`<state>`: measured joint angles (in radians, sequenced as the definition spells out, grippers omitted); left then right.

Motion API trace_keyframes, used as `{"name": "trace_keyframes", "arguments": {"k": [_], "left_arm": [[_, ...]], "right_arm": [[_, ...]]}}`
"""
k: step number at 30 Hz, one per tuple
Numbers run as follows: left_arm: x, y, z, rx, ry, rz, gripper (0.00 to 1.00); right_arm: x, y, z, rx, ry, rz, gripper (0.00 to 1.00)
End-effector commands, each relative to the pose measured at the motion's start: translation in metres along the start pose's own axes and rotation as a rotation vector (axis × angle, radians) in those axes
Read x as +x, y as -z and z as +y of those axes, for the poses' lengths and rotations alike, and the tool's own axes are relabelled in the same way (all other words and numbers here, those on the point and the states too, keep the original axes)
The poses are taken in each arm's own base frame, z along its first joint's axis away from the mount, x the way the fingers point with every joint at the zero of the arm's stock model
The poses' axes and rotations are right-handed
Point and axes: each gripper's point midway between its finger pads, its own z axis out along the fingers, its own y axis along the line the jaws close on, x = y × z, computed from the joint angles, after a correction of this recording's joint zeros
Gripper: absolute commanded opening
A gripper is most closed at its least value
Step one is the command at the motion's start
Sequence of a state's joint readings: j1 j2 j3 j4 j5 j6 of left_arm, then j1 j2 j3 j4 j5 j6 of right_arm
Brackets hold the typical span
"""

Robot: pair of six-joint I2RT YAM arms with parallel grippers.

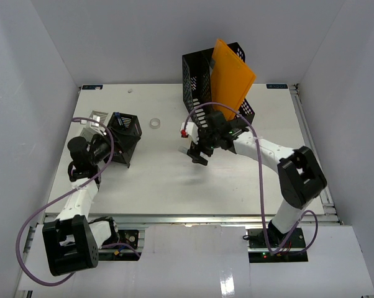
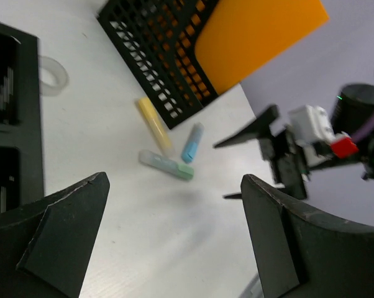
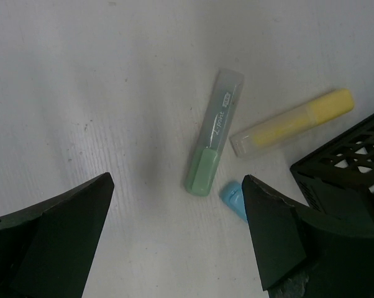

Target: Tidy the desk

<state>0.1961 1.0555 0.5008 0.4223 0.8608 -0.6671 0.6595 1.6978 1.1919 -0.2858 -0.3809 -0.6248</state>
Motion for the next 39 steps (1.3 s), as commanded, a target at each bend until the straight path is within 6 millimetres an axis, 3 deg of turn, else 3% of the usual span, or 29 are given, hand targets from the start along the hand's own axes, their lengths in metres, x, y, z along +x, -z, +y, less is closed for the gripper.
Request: {"name": "trace_keyframes", "arguments": {"k": [1, 8, 15, 21, 28, 33, 35, 39], "left_arm": [[0.015, 0.012, -0.046, 0.248, -0.069, 0.064, 0.98], [0.017, 0.015, -0.053, 0.282, -0.042, 0.078, 0.98], [0.021, 0.015, -0.049, 0.269, -0.030, 0.082, 0.98], [0.015, 0.009, -0.041, 0.205, 0.032, 0.065, 0.98], [0.018, 0.009, -0.054, 0.258, 0.026, 0.054, 0.98], [0.030, -0.009, -0.053, 0.166, 0.006, 0.081, 0.98], [0.052, -0.019, -0.067, 0.169, -0.006, 0.133, 0.98], [0.075, -0.038, -0.070, 0.089, 0.081, 0.120, 0.95]], "right_arm": [[0.018, -0.023, -0.015, 0.040, -0.019, 0.126, 0.95], [0.037, -0.035, -0.024, 0.089, -0.066, 0.184, 1.00], [0.044, -0.047, -0.018, 0.052, -0.101, 0.196, 0.89], [0.051, -0.054, -0.010, 0.010, -0.120, 0.209, 0.73], [0.059, -0.053, 0.002, -0.028, -0.130, 0.211, 0.51], [0.066, -0.050, 0.013, -0.056, -0.132, 0.219, 0.26], [0.066, -0.047, 0.017, -0.063, -0.129, 0.216, 0.16], [0.057, -0.032, 0.029, -0.098, -0.126, 0.170, 0.08]]}}
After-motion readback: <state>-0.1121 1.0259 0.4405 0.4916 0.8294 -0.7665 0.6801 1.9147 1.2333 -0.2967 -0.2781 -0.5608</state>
